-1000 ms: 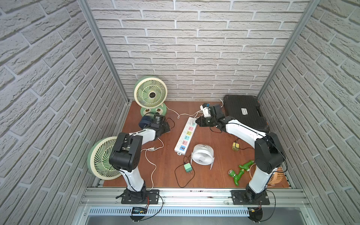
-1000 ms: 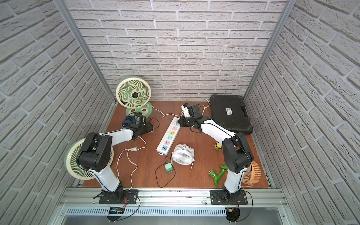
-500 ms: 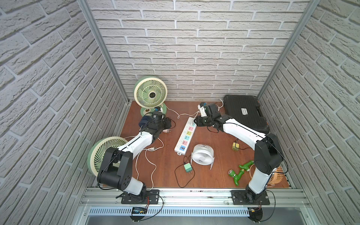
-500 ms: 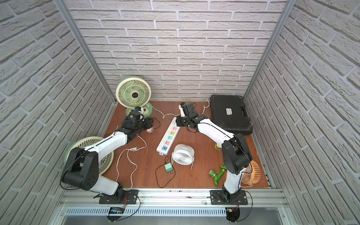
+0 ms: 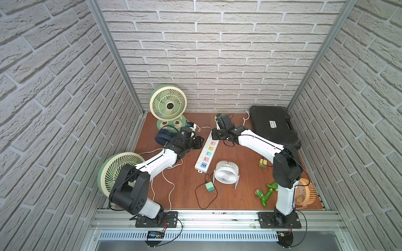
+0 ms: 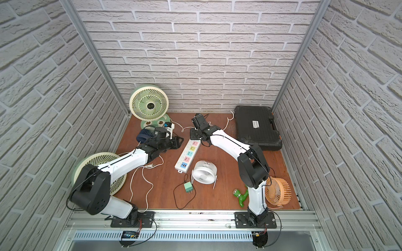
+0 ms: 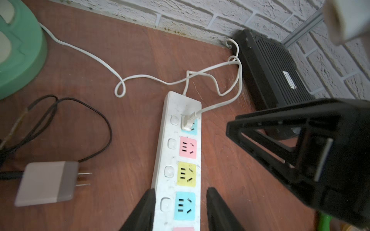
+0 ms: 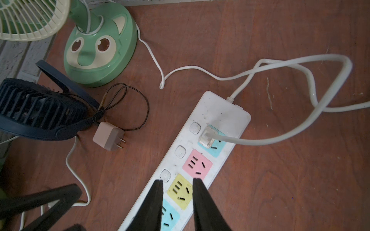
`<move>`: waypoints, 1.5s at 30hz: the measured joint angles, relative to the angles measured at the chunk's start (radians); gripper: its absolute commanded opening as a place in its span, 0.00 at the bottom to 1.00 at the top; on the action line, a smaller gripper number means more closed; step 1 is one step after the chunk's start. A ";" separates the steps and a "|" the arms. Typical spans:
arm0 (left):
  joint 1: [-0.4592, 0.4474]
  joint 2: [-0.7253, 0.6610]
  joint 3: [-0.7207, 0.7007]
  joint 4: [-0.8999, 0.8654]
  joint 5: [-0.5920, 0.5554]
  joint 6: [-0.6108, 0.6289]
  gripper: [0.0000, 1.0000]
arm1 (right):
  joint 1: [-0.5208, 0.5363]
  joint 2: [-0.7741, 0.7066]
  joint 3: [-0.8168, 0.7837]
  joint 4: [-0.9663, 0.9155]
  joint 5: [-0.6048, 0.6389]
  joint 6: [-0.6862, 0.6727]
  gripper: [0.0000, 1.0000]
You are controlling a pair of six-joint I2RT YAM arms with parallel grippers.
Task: Unplug the desk fan from the power strip
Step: Remove the plug from the socket.
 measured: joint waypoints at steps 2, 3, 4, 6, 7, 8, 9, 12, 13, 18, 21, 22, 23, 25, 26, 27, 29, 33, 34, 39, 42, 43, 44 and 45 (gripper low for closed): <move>-0.011 0.030 -0.001 0.008 0.007 -0.004 0.46 | 0.007 0.043 0.042 -0.027 0.022 0.011 0.38; -0.018 0.050 -0.004 0.016 0.013 -0.009 0.46 | 0.011 0.074 0.067 -0.041 0.037 0.016 0.39; -0.021 0.063 -0.007 0.023 0.016 -0.012 0.46 | 0.014 0.096 0.087 -0.055 0.049 0.022 0.39; -0.027 0.087 -0.014 0.034 0.021 -0.018 0.46 | 0.018 0.134 0.109 -0.076 0.071 0.032 0.40; -0.028 0.098 -0.017 0.039 0.023 -0.019 0.46 | 0.020 0.146 0.116 -0.085 0.082 0.037 0.41; -0.029 0.108 -0.019 0.045 0.024 -0.022 0.46 | 0.023 0.160 0.122 -0.095 0.097 0.043 0.41; -0.029 0.119 -0.020 0.050 0.025 -0.026 0.46 | 0.024 0.172 0.129 -0.106 0.109 0.047 0.42; -0.030 0.141 -0.021 0.062 0.027 -0.034 0.46 | 0.029 0.204 0.154 -0.136 0.148 0.062 0.43; -0.031 0.145 -0.021 0.065 0.027 -0.037 0.46 | 0.029 0.217 0.168 -0.142 0.159 0.067 0.43; -0.034 0.149 -0.036 0.092 0.028 -0.051 0.46 | 0.030 0.268 0.227 -0.154 0.212 0.079 0.43; -0.035 0.156 -0.041 0.109 0.031 -0.062 0.46 | 0.030 0.294 0.262 -0.163 0.237 0.090 0.42; -0.036 0.158 -0.043 0.113 0.031 -0.064 0.46 | 0.030 0.303 0.276 -0.167 0.246 0.092 0.42; -0.036 0.161 -0.045 0.117 0.032 -0.066 0.46 | 0.030 0.312 0.288 -0.172 0.255 0.095 0.40; -0.039 0.163 -0.051 0.122 0.032 -0.071 0.46 | 0.030 0.327 0.310 -0.183 0.271 0.098 0.39; -0.040 0.165 -0.054 0.125 0.032 -0.072 0.46 | 0.030 0.333 0.318 -0.187 0.278 0.101 0.38; -0.042 0.167 -0.055 0.127 0.033 -0.073 0.46 | 0.030 0.337 0.325 -0.191 0.282 0.103 0.37; -0.042 0.167 -0.058 0.131 0.034 -0.079 0.46 | 0.030 0.348 0.344 -0.202 0.290 0.110 0.36; -0.046 0.167 -0.063 0.138 0.034 -0.087 0.46 | 0.030 0.380 0.378 -0.211 0.303 0.118 0.32; -0.047 0.167 -0.063 0.140 0.034 -0.087 0.46 | 0.030 0.384 0.379 -0.212 0.304 0.120 0.31; -0.053 0.173 -0.064 0.158 0.034 -0.091 0.46 | 0.030 0.404 0.381 -0.219 0.306 0.128 0.25; -0.058 0.180 -0.064 0.162 0.034 -0.094 0.46 | 0.030 0.404 0.381 -0.220 0.307 0.135 0.21; -0.060 0.185 -0.064 0.164 0.034 -0.095 0.46 | 0.030 0.404 0.381 -0.220 0.307 0.138 0.19; -0.061 0.190 -0.064 0.166 0.034 -0.097 0.46 | 0.030 0.404 0.381 -0.219 0.307 0.142 0.16; -0.062 0.196 -0.064 0.167 0.034 -0.098 0.46 | 0.030 0.404 0.382 -0.220 0.307 0.142 0.15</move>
